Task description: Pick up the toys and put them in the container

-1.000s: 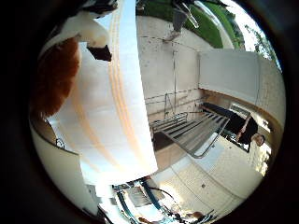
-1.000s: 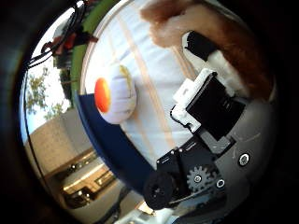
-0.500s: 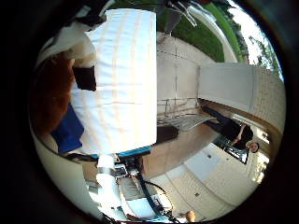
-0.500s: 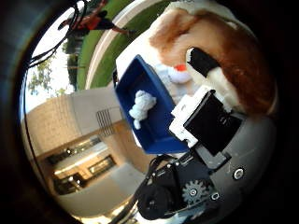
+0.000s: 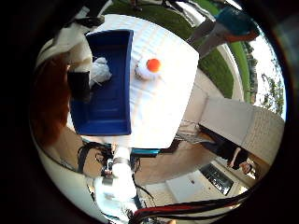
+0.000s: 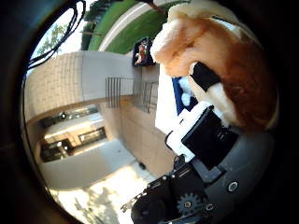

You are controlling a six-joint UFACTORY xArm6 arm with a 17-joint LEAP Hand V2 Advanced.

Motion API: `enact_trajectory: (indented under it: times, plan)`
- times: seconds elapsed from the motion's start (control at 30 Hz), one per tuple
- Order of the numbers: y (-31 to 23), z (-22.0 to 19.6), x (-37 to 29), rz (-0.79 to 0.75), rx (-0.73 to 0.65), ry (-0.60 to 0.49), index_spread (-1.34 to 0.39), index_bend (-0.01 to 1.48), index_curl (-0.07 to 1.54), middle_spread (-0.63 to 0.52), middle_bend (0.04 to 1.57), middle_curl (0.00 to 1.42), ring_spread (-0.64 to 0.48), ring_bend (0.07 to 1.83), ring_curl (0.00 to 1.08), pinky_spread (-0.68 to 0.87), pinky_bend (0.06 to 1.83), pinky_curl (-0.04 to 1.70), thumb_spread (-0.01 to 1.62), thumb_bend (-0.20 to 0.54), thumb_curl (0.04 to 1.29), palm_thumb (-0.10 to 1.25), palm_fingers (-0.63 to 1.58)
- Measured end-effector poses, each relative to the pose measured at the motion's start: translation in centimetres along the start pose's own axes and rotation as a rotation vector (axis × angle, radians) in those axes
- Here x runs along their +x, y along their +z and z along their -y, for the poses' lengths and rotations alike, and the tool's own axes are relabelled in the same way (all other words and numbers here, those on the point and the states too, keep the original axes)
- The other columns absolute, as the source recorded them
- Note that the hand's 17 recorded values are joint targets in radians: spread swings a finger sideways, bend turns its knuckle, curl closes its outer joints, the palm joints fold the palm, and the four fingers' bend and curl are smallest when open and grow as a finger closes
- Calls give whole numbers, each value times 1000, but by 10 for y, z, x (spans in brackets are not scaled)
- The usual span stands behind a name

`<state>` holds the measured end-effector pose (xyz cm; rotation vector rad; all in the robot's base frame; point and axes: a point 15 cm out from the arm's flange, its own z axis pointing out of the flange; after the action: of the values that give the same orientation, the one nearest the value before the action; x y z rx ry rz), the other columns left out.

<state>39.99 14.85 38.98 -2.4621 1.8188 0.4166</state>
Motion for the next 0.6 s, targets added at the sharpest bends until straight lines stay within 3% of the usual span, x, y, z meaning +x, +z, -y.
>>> enact_trajectory:
  times: [0.23, 0.33, 0.4, 0.43, 0.47, 0.5, 0.6]
  plan:
    - [68, 88, 2, -3, 4, 13, -789, 778, 897, -191, 1300, 1037, -71, 1615, 751, 114, 1604, 831, 1201, -30, 643, 899, 708]
    - [83, 99, 15, 3, -6, 33, -770, 722, 913, -176, 1288, 1012, -49, 1591, 734, 131, 1555, 829, 1202, -28, 629, 891, 634]
    - [94, 103, 20, 7, -26, 38, -703, 656, 921, -144, 1149, 935, -12, 1498, 695, 173, 1533, 814, 1203, -27, 613, 879, 536]
    - [102, 102, 22, 8, -44, 41, -655, 602, 911, -134, 1031, 892, -1, 1480, 680, 188, 1521, 808, 1203, -27, 604, 872, 412]
    - [108, 101, 25, 10, -67, 40, -591, 537, 897, -114, 880, 840, 33, 1418, 667, 215, 1505, 815, 1202, -28, 596, 863, 140]
    - [111, 99, 27, 14, -83, 31, -568, 524, 889, -105, 823, 812, 49, 1390, 658, 224, 1483, 810, 1199, -28, 592, 860, 65]
    - [118, 89, 28, 25, -140, -26, -508, 459, 789, -39, 580, 664, 149, 1088, 520, 299, 1284, 707, 1190, -28, 575, 846, -241]
